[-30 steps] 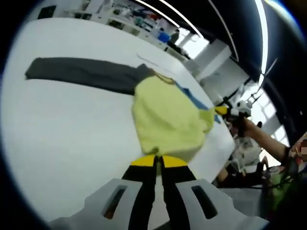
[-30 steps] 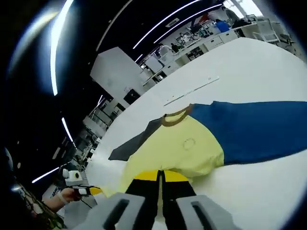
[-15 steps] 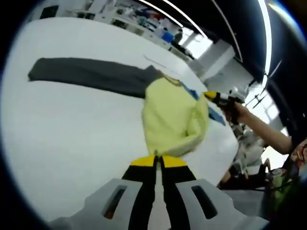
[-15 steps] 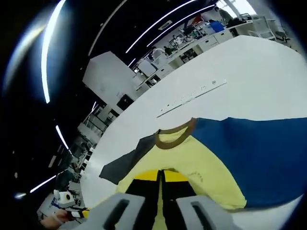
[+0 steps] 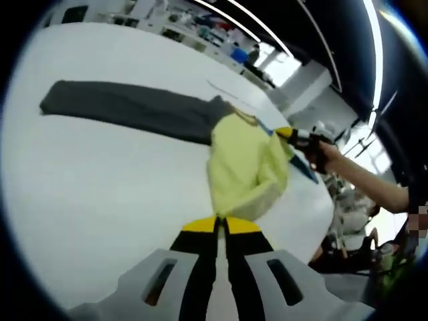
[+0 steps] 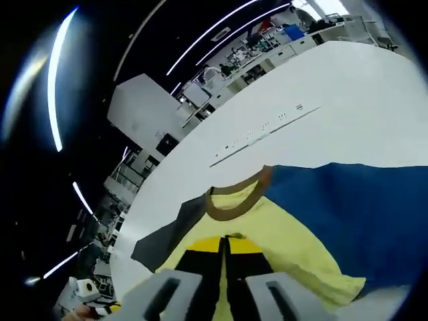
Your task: Fold the garment on the visible template until the final outline fits inside the template.
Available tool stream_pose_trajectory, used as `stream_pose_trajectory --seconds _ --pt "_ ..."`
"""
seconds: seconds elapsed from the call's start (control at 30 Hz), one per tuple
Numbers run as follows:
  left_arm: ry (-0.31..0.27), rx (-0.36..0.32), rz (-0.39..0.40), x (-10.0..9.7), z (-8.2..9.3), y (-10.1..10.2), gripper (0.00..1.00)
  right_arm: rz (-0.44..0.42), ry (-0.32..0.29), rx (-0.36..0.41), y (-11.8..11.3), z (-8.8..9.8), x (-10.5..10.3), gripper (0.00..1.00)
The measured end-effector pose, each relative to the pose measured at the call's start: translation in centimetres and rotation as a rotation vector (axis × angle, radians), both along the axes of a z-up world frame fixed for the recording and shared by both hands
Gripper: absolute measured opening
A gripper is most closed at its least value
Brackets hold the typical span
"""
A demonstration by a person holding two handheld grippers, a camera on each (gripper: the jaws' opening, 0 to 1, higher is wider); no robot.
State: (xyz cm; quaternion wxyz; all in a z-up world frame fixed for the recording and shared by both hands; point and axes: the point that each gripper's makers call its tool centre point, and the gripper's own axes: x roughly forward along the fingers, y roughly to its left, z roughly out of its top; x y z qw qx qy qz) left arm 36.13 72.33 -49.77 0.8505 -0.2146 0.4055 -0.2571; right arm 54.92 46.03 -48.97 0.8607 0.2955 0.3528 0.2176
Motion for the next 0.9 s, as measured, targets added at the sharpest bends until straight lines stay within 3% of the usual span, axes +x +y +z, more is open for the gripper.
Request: stream_pose_trajectory --seconds 0.1,0.3,0.5,0.73,0.9 --pt "0.003 0.003 -0.002 0.1 -0.1 0.1 0.00 0.015 -0.001 -0.017 -0.3 -0.1 -0.2 0.00" --pt "0.015 0.005 -0.003 -0.2 -0.5 0.1 0.00 0.102 -0.085 -0.126 -1.1 0.4 -0.9 0.02" --pt "0.017 0.004 -0.002 -0.4 -0.6 0.1 0.00 0.192 -0.143 -0.200 -1.4 1.5 -2.8 0.34" --pt "0.017 0.003 -0.003 -0.6 -0.6 0.0 0.00 0.261 -0.173 -0.260 -2.5 1.7 -4.9 0.59" --pt "0.015 0.002 -0.005 -0.6 -0.6 0.1 0.00 0.276 -0.181 -0.250 -2.8 2.1 -5.9 0.77"
